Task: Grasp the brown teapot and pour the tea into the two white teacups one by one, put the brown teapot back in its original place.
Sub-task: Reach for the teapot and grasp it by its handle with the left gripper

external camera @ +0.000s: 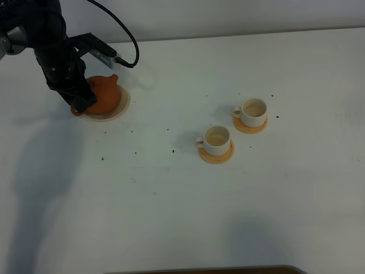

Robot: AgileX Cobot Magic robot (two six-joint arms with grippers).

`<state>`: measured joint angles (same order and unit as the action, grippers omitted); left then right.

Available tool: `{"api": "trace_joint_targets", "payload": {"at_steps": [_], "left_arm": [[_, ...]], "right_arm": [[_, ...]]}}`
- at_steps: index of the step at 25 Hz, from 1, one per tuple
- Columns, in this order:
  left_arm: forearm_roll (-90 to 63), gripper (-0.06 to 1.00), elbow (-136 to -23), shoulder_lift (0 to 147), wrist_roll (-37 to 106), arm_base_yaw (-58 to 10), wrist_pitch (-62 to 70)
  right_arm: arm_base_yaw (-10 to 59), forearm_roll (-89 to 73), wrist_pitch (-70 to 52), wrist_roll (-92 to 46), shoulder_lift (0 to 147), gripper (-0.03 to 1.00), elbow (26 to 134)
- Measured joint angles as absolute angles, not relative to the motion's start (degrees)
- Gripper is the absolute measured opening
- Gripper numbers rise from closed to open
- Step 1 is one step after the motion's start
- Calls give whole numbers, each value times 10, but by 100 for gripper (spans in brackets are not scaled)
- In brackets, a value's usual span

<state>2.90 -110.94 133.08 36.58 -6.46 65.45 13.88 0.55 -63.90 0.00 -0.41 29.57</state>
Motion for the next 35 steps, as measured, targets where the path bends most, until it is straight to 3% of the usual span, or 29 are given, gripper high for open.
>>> {"api": "trace_joint_targets", "payload": {"at_steps": [8,27,35], "left_arm": [[29,26,-1109,1331,365,-65,665],[20,25,-1115,1329,365,-66,654],[12,15,-1115,1329,364,-68,654]], "right_arm": [[139,5,-639,0,-4,24,296],[139,5,-639,0,-4,24,296],[139,5,-639,0,-4,24,296]]}}
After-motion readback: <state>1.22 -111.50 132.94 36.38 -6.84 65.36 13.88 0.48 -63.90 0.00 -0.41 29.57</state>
